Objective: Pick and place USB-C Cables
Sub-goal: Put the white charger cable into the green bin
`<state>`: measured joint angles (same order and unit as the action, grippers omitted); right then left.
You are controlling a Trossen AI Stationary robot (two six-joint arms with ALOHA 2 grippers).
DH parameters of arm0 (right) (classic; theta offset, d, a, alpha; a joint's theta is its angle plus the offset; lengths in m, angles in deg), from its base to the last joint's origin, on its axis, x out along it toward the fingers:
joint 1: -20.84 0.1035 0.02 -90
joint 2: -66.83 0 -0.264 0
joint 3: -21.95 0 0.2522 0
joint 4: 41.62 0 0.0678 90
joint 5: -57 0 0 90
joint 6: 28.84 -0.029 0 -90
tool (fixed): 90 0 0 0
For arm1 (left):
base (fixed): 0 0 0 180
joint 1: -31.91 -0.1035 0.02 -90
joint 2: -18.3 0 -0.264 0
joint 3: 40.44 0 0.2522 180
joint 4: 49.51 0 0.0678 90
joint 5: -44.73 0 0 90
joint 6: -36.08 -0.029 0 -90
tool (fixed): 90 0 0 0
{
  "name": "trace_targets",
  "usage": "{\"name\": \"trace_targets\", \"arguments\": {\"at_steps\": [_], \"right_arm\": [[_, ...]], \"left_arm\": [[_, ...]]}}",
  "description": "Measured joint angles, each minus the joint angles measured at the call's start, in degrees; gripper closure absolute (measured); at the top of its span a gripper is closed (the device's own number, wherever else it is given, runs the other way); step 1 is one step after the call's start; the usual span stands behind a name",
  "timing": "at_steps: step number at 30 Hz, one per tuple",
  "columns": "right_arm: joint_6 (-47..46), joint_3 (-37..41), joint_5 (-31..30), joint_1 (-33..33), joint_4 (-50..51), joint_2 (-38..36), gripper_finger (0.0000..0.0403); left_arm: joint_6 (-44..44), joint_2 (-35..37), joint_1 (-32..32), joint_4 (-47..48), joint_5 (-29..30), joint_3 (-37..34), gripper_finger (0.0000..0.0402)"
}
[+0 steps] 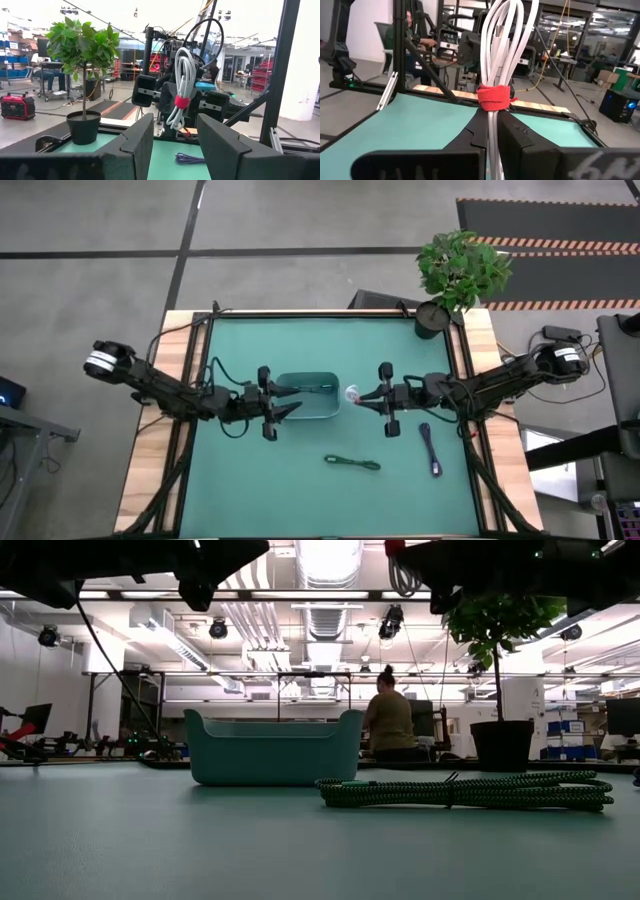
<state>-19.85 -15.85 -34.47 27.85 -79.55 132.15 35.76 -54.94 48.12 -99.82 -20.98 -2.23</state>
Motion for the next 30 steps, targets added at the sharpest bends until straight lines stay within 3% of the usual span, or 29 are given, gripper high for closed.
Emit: {"name": "trace_targets", "arguments": {"at_steps": [30], "right_arm": [[0.29,0.86,-0.04,0.0,-2.46,0.16,0.039]], "left_arm": [[-0.09,-0.13,-0.09,0.06,0.0,-0.23,0.0265]]}}
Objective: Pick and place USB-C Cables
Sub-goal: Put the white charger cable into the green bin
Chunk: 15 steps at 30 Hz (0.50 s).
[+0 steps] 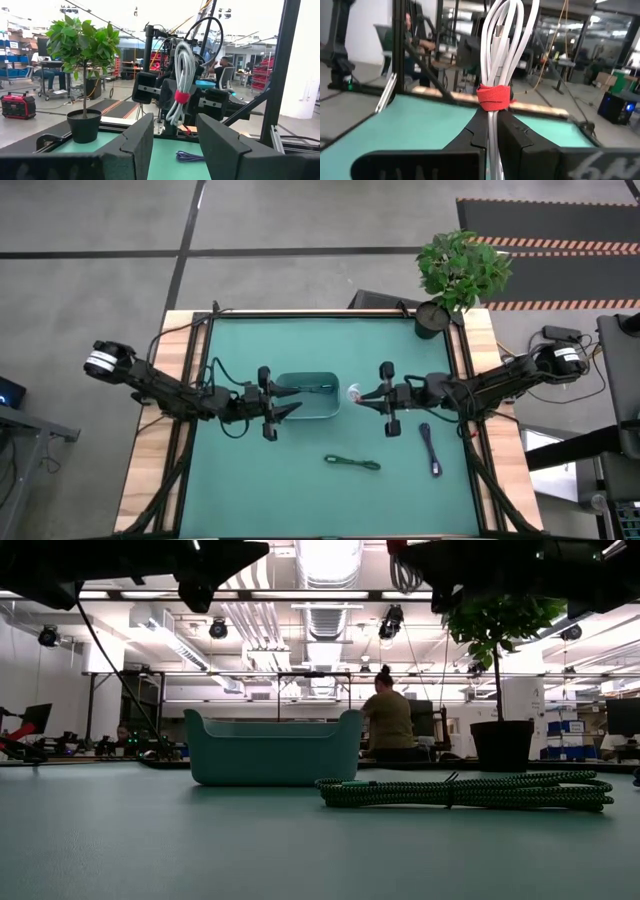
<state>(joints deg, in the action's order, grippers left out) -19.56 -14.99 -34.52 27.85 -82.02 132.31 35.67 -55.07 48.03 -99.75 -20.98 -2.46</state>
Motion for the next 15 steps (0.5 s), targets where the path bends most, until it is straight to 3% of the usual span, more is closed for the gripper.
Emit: {"name": "trace_targets", "arguments": {"at_steps": [11,15], "right_arm": [[-1.54,-0.08,0.0,0.0,-14.86,10.15,0.039],[-2.73,-2.15,-0.12,0.0,-15.51,14.55,0.039]], "left_arm": [[-0.35,0.0,-0.02,0.02,0.02,-0.14,0.0265],[-0.47,0.06,-0.02,-0.02,0.03,-0.09,0.0265]]}}
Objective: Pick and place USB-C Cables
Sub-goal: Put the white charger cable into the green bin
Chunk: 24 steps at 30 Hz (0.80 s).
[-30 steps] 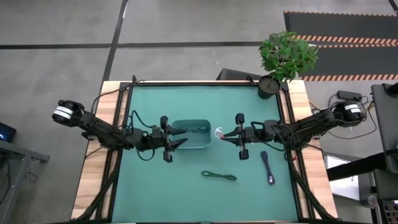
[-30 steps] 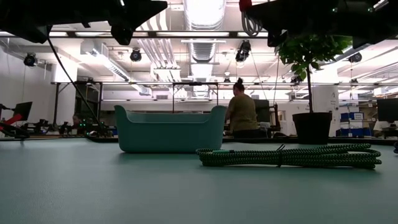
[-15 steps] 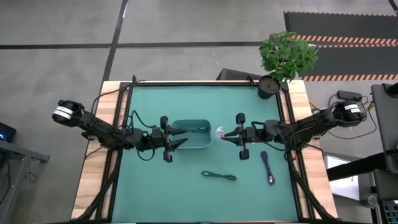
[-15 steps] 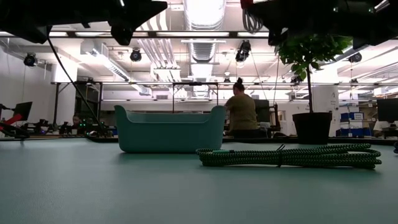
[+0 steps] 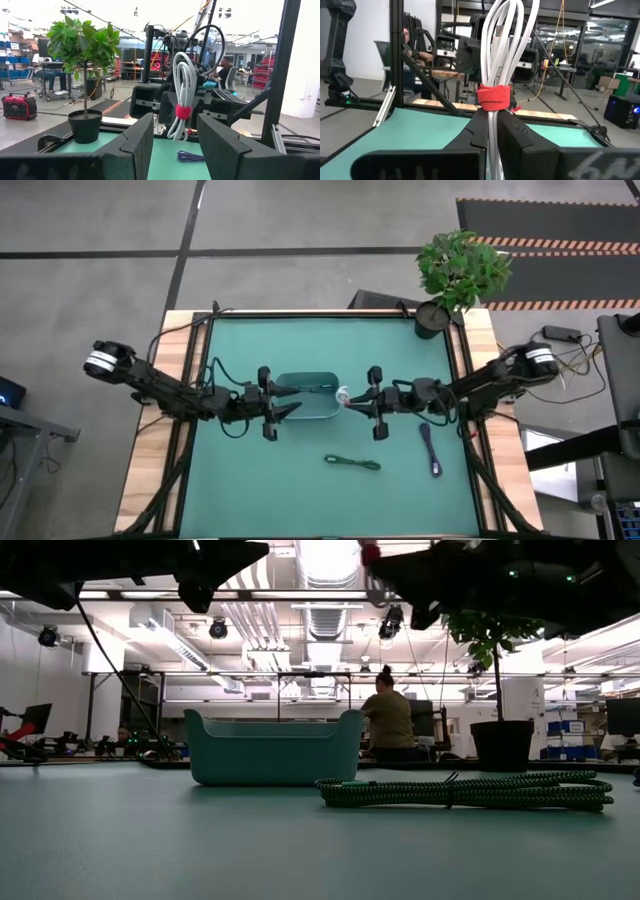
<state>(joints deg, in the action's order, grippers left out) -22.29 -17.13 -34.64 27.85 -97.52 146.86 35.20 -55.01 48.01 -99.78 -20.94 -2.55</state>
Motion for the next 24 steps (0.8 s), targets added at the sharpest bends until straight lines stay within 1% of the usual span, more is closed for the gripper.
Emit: {"name": "trace_targets", "arguments": {"at_steps": [6,11,13,16,20,24], "right_arm": [[0.97,-4.28,-0.01,-0.02,1.62,2.3,0.039],[2.26,-7.55,-0.11,-0.07,9.87,0.96,0.039],[2.26,-8.96,-1.51,-0.07,13.03,0.33,0.039],[2.04,-11.66,-3.42,-0.09,21.54,-0.98,0.039],[1.93,-18.31,-5.73,-0.14,39.6,-1.82,0.039],[1.3,-26.53,-11.38,-0.13,58.35,-1.29,0.039]], "left_arm": [[0.12,1.06,0.0,-0.02,2.94,0.1,0.0265],[-1.31,4.23,0.0,-0.26,3.03,-0.13,0.0265],[-2.46,6.09,0.0,0.29,3.05,-0.32,0.0265],[-4.12,9.01,0.0,0.45,3.05,-0.98,0.0265],[-6.43,11.7,0.0,1.34,3.06,-1.61,0.0265],[-7.46,13.66,0.0,1.26,3.07,-2.75,0.0265]]}}
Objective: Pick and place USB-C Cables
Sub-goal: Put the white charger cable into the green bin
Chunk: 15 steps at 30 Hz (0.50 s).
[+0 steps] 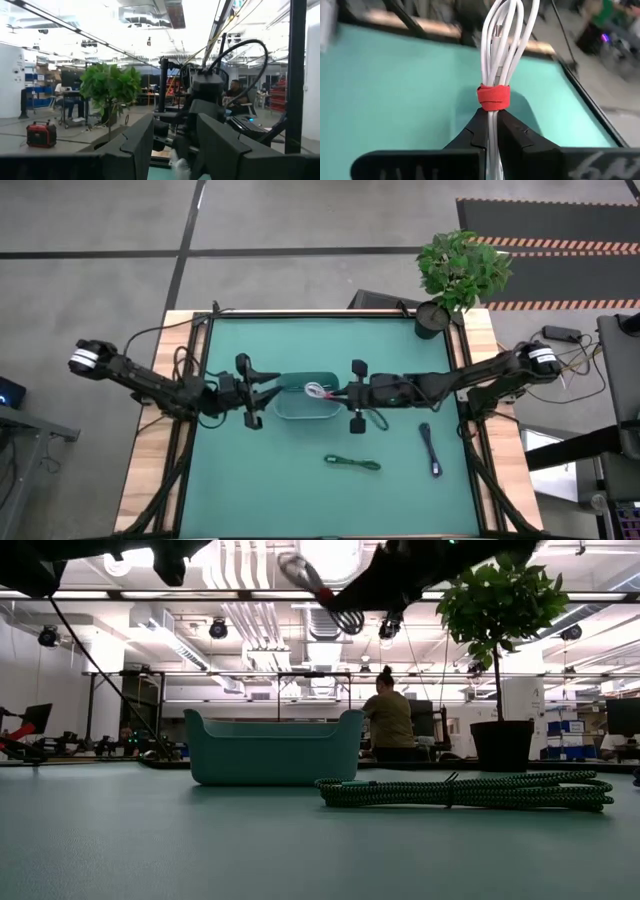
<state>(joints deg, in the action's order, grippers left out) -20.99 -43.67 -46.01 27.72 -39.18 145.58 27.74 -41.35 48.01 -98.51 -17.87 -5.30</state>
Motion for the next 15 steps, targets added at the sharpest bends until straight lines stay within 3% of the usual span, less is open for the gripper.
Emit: {"name": "trace_targets", "arguments": {"at_steps": [6,15], "right_arm": [[-2.82,-9.65,-2.05,-0.04,18.34,1.13,0.039],[-7.25,-19.85,-2.08,-0.04,28.18,7.07,0.039]], "left_arm": [[-0.04,3.03,0.0,-0.19,0.47,-2.45,0.0265],[0.82,6.14,0.11,-0.59,0.56,-3.74,0.0265]]}}
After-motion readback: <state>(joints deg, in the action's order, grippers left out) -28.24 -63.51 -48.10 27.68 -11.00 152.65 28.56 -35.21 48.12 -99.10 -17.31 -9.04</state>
